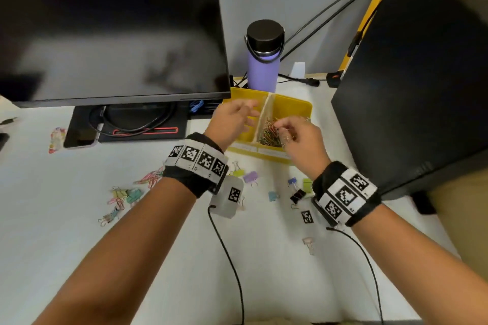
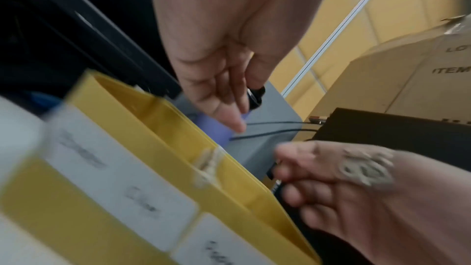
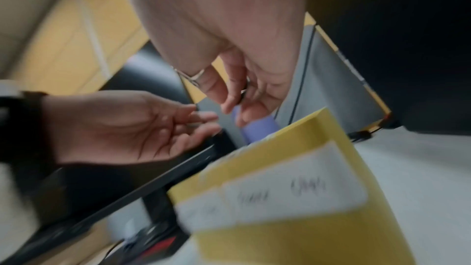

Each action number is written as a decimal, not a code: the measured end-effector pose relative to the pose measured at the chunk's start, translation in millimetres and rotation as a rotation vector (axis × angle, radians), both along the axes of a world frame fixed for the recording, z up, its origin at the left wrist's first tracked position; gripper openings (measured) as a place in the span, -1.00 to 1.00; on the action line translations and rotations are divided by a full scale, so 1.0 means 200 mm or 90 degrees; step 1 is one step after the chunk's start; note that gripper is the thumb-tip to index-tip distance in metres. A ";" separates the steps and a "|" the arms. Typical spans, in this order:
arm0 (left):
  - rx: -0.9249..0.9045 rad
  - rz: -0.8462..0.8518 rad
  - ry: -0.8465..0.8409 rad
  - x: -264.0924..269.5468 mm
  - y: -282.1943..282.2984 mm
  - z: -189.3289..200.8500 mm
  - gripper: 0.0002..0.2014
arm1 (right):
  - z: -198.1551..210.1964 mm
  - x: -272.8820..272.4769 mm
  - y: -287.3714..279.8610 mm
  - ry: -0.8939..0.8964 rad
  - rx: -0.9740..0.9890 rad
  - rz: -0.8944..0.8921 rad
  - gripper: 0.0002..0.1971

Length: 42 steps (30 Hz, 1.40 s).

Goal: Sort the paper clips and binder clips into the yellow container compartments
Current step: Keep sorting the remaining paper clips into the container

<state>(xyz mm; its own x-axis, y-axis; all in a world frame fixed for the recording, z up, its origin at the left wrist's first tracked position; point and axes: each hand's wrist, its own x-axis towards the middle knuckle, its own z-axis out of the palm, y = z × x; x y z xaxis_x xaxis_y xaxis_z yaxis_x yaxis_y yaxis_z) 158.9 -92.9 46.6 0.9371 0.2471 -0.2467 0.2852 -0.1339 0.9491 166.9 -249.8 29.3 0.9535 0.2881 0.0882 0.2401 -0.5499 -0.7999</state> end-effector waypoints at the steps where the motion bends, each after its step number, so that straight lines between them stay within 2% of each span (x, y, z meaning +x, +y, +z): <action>1: 0.079 0.025 -0.046 -0.06 0.06 -0.01 -0.78 | -0.03 -0.07 0.01 -0.004 0.019 0.050 -0.84; 3: 0.267 0.047 -0.091 -0.19 0.18 -0.07 -0.77 | -0.11 -0.18 0.04 0.056 -0.014 0.192 -0.81; 4: 0.363 0.052 -0.092 -0.26 0.20 -0.10 -0.72 | -0.17 -0.22 0.06 0.069 -0.091 0.263 -0.76; 6: 0.504 -0.054 -0.034 -0.38 0.21 -0.22 -0.62 | -0.29 -0.27 0.11 0.078 -0.268 0.384 -0.59; 7: 0.557 -0.161 0.021 -0.43 0.19 -0.27 -0.64 | -0.32 -0.28 0.12 0.076 -0.335 0.418 -0.51; 8: 0.598 -0.276 0.082 -0.47 0.17 -0.34 -0.65 | -0.34 -0.29 0.13 0.070 -0.393 0.436 -0.47; 9: 0.630 -0.343 0.123 -0.52 0.16 -0.39 -0.60 | -0.35 -0.30 0.14 0.058 -0.436 0.443 -0.47; 12: 0.642 -0.387 0.107 -0.64 0.14 -0.47 -0.53 | -0.34 -0.31 0.10 0.040 -0.500 0.419 -0.53; 15: 0.721 -0.412 0.077 -0.73 0.13 -0.49 -0.57 | -0.32 -0.30 0.09 0.005 -0.509 0.386 -0.64; 17: 0.668 -0.347 0.051 -0.75 0.14 -0.45 -0.55 | -0.31 -0.30 0.13 -0.022 -0.494 0.377 -0.66; 20: 0.672 -0.197 0.123 -0.75 0.29 -0.42 -0.48 | -0.28 -0.29 0.25 -0.018 -0.416 0.413 -0.62; 24: 0.658 -0.031 0.342 -0.75 0.60 -0.42 -0.40 | -0.27 -0.31 0.50 0.003 -0.396 0.540 -0.48; 28: 0.596 0.011 0.478 -0.79 0.77 -0.39 -0.28 | -0.29 -0.33 0.70 -0.034 -0.459 0.586 -0.44; 30: 0.560 -0.004 0.483 -0.85 0.81 -0.42 -0.23 | -0.33 -0.35 0.71 -0.031 -0.498 0.606 -0.46; 35: 0.536 -0.065 0.412 -0.98 0.90 -0.47 -0.36 | -0.37 -0.47 0.56 0.035 -0.490 0.676 -0.49; 37: 0.524 -0.073 0.382 -1.01 0.93 -0.46 -0.40 | -0.34 -0.47 0.51 0.047 -0.439 0.645 -0.52; 40: 0.503 -0.071 0.346 -1.04 0.97 -0.44 -0.41 | -0.30 -0.44 0.56 -0.018 -0.376 0.566 -0.63; 42: 0.520 -0.048 0.340 -1.05 0.97 -0.41 -0.44 | -0.29 -0.43 0.63 -0.016 -0.355 0.559 -0.61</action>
<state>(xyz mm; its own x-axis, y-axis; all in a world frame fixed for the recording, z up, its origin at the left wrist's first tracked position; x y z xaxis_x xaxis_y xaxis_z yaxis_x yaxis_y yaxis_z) -51.6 101.1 -35.7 0.7716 0.4747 -0.4234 0.6148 -0.7275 0.3046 81.2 -124.7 -28.9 0.3883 0.8862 -0.2528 0.7479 -0.4634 -0.4753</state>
